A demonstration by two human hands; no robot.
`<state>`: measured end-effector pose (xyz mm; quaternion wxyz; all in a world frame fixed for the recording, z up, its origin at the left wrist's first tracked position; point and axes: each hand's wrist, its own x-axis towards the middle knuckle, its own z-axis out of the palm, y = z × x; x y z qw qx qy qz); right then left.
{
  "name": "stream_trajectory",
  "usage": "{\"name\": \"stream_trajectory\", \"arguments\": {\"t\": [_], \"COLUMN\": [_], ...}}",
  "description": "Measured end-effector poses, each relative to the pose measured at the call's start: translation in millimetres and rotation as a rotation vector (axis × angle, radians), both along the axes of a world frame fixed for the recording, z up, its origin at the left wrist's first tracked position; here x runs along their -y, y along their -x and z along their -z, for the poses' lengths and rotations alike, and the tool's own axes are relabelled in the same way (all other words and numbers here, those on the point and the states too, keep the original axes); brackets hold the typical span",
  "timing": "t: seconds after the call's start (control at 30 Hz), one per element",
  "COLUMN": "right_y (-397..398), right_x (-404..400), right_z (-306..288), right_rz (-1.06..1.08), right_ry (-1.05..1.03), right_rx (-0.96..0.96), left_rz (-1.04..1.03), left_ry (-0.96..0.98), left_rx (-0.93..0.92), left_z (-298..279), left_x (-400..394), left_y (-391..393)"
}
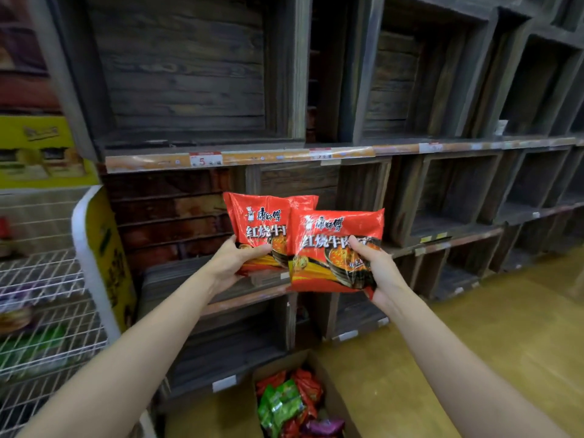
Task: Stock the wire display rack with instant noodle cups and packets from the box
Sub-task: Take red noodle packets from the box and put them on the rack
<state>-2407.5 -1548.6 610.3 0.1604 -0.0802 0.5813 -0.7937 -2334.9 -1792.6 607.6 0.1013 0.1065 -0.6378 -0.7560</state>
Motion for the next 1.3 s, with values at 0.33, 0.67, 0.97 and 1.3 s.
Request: {"name": "stream_trajectory", "arguments": {"t": [0.33, 0.67, 0.97, 1.3], "right_y": [-28.5, -100.6, -143.2, -208.3], "right_x": [87.1, 209.8, 287.4, 380.0], "right_z": [-22.2, -16.3, -6.2, 29.8], "right_rz": [-0.071, -0.231, -0.301, -0.44], "right_ry": [-0.033, -0.158, -0.517, -0.566], "right_rx": [-0.059, -0.208, -0.235, -0.211], "left_rz": [-0.087, -0.319, -0.429, -0.607], "left_ry": [0.073, 0.083, 0.034, -0.033], "left_rx": [-0.013, 0.036, 0.049, 0.134], "left_z": [-6.9, 6.1, 25.4, 58.7], "left_x": [71.7, 161.3, 224.5, 285.4], "left_y": [-60.1, -160.6, -234.8, -330.8]}}
